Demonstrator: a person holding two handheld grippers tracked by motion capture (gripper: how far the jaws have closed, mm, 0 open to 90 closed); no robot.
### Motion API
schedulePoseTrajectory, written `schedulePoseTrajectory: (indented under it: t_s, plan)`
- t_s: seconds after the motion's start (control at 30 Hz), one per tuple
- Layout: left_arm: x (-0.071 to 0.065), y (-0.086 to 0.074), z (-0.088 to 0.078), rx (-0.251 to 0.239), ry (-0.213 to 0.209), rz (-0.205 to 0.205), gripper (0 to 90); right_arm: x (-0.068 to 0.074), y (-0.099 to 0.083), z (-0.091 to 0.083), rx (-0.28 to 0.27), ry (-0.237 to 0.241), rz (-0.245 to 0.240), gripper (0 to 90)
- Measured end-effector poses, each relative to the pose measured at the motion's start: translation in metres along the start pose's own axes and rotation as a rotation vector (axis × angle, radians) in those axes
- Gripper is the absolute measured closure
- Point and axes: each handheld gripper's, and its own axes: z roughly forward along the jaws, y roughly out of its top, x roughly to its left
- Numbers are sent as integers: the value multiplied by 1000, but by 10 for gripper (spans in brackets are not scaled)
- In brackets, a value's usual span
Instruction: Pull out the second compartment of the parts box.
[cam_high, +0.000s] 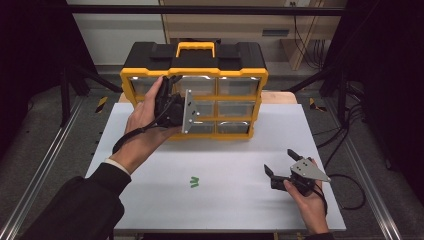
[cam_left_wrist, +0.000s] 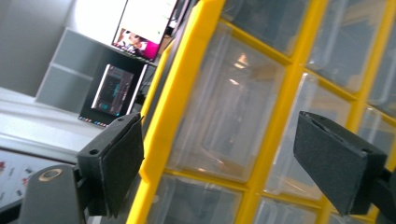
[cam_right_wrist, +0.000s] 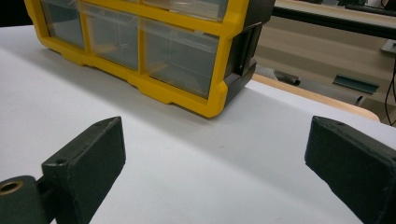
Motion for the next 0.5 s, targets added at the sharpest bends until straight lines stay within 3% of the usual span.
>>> schedulePoseTrajectory:
  t_s: [0.5]
  plan:
    - [-15, 3, 10, 4, 68, 51, 266, -1, 0, 0, -1, 1, -1, 54]
